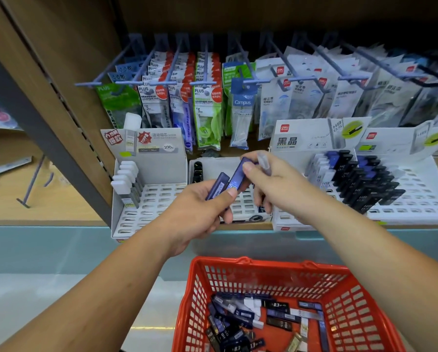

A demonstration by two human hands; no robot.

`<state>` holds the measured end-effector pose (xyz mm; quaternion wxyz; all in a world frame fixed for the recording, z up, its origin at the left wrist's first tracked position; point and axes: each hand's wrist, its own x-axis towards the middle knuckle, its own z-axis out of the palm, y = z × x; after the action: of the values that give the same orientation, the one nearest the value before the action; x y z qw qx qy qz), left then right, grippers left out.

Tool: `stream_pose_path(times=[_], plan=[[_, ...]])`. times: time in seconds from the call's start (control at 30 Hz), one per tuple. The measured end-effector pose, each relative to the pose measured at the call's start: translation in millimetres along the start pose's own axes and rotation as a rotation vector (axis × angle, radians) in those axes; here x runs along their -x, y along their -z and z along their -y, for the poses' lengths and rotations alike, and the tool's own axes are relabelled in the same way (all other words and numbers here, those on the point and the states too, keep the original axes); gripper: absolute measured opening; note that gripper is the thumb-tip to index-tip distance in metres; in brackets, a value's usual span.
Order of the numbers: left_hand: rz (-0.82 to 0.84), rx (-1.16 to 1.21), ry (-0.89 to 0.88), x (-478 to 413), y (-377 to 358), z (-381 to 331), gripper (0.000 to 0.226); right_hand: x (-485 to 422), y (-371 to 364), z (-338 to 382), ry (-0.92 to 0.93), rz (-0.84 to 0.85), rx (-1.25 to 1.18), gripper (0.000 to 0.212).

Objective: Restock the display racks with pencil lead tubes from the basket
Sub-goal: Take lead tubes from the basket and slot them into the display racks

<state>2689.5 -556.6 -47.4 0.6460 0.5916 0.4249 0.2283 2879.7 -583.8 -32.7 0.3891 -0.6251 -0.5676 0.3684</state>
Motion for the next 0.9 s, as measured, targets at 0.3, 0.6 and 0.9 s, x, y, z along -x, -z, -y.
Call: stream_pose_path(times=[0.3,0.6,0.9], plan=[[-0.175,0.117,-0.06,1,-7,-7,0.01,20,22,-9,-0.171,0.028,-0.217,0.004],[-0.265,0.056,-0.226,1,-60,-19,0.021,60,73,-31,-0.391,-0.138,-0.456,0.054],[-0.298,-0.022,-0.222,-28,-117,-33,0.022,90,119,-54,-0.122,-0.463,-0.222,0.034]])
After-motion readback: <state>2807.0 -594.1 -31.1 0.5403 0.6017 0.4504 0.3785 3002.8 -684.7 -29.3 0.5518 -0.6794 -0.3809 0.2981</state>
